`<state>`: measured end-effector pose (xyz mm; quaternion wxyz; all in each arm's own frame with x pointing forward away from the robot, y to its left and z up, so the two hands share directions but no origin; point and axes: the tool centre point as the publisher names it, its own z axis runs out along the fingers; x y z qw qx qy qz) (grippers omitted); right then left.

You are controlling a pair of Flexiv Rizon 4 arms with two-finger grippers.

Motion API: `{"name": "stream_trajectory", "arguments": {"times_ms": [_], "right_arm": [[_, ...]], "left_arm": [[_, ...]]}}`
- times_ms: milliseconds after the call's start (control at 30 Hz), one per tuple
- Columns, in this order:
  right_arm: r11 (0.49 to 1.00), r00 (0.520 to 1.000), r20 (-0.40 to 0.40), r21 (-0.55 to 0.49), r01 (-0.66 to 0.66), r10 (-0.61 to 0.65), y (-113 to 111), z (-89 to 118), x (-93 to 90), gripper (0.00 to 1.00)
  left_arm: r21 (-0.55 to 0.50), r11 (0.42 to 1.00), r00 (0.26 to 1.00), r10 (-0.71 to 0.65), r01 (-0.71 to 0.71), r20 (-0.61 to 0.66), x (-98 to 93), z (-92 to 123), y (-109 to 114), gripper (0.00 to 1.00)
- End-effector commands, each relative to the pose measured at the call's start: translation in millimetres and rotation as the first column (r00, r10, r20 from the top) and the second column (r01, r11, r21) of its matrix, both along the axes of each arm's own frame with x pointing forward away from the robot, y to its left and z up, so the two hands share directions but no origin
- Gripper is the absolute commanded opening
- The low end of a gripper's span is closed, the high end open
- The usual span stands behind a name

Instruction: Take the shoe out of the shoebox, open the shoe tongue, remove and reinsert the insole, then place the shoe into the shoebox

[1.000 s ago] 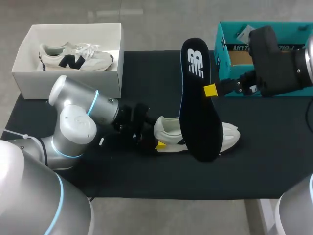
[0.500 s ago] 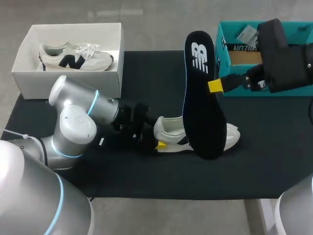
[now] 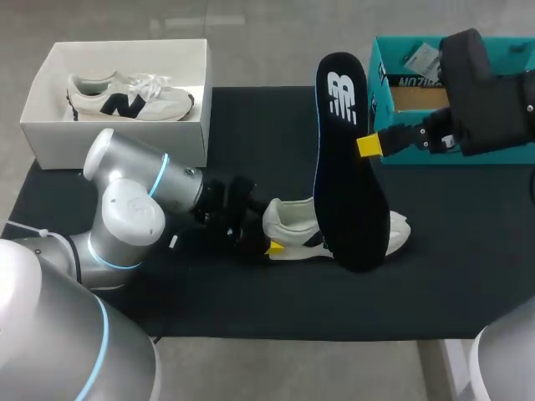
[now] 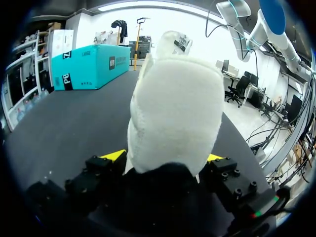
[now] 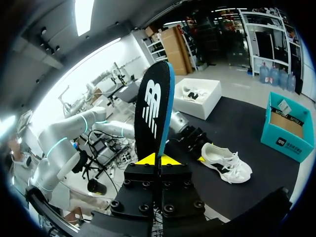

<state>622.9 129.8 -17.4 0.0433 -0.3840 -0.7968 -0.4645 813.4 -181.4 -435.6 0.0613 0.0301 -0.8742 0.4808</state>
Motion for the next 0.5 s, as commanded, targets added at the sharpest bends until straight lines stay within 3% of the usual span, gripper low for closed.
{"name": "stream_trajectory", "arguments": {"times_ms": [33,67,100,133,167,500], "right_arm": [[1.000,1.000,-0.004,-0.002,-0.002,0.002,4.1,-0.7,4.4,0.00],[1.000,1.000,-0.004,-0.002,-0.002,0.002,4.1,-0.7,4.4,0.00],[1.000,1.000,-0.004,-0.002,-0.002,0.002,4.1,-0.7,4.4,0.00],[1.000,1.000,-0.004,-0.002,-0.002,0.002,4.1,-0.7,4.4,0.00],[1.000,1.000,-0.004,-0.002,-0.002,0.002,4.1,-0.7,4.4,0.00],[1.000,1.000,-0.004,-0.002,-0.002,0.002,4.1,-0.7,4.4,0.00]], "left_arm": [[0.002,1.000,1.000,0.000,0.000,-0.001,1.3,-6.1,-1.3,0.13],[0.005,1.000,1.000,-0.001,0.001,0.010,1.2,-4.6,0.4,0.35],[0.009,1.000,1.000,-0.002,0.001,0.020,1.4,-2.8,1.5,0.49],[0.024,1.000,1.000,0.004,-0.005,0.024,2.0,-1.7,2.2,0.82],[0.034,0.999,1.000,0.001,-0.002,0.030,2.9,-0.8,2.5,1.00],[0.148,0.989,0.997,0.011,-0.021,0.070,13.6,15.8,2.7,1.00]]}}
